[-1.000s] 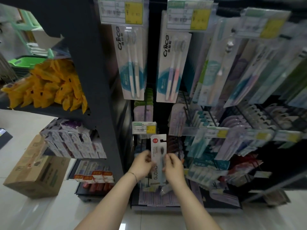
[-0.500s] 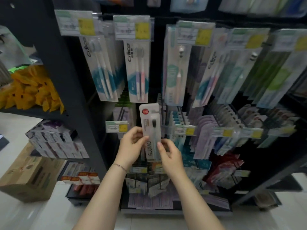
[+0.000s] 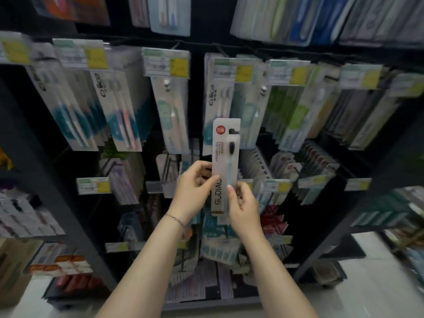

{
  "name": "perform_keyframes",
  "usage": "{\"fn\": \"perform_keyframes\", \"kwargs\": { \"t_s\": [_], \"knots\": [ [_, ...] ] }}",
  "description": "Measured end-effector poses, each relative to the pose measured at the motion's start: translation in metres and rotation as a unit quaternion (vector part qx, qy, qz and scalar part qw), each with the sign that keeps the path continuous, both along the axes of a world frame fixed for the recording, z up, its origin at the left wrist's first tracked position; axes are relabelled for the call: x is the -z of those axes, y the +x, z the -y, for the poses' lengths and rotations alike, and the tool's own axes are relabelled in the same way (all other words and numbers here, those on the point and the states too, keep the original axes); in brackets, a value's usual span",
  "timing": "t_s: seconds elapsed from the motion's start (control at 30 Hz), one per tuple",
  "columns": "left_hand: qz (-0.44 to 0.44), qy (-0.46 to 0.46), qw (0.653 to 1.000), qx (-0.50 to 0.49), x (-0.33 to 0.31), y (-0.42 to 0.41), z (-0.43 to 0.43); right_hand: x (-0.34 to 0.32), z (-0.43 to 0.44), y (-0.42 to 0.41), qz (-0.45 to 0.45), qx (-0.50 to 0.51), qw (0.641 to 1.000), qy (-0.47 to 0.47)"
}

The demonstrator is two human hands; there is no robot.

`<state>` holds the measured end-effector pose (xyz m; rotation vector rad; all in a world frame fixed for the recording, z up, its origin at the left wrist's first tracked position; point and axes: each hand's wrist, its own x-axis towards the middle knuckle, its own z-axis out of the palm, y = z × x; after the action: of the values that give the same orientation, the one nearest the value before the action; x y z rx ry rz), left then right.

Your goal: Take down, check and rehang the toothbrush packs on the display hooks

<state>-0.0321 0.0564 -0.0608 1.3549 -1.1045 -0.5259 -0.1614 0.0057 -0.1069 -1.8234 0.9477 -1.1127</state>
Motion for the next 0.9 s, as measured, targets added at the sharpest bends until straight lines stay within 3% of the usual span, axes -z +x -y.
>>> {"fn": "perform_keyframes", "kwargs": {
  "t_s": [0.33, 0.67, 0.9],
  "knots": [
    [0.038, 0.013, 0.998, 0.047, -0.005, -0.024, 0.034, -0.017, 0.030, -0.022, -0.005, 0.041, 0.999, -0.019],
    [0.067, 0.011, 0.993, 0.098, 0.001, -0.031, 0.058, -0.021, 0.039, -0.036, 0.048, 0.097, 0.994, -0.016],
    [0.062, 0.021, 0.991, 0.120, 0.000, -0.058, 0.077, -0.018, 0.059, -0.060, 0.006, 0.137, 0.990, -0.036]
  ]
}}
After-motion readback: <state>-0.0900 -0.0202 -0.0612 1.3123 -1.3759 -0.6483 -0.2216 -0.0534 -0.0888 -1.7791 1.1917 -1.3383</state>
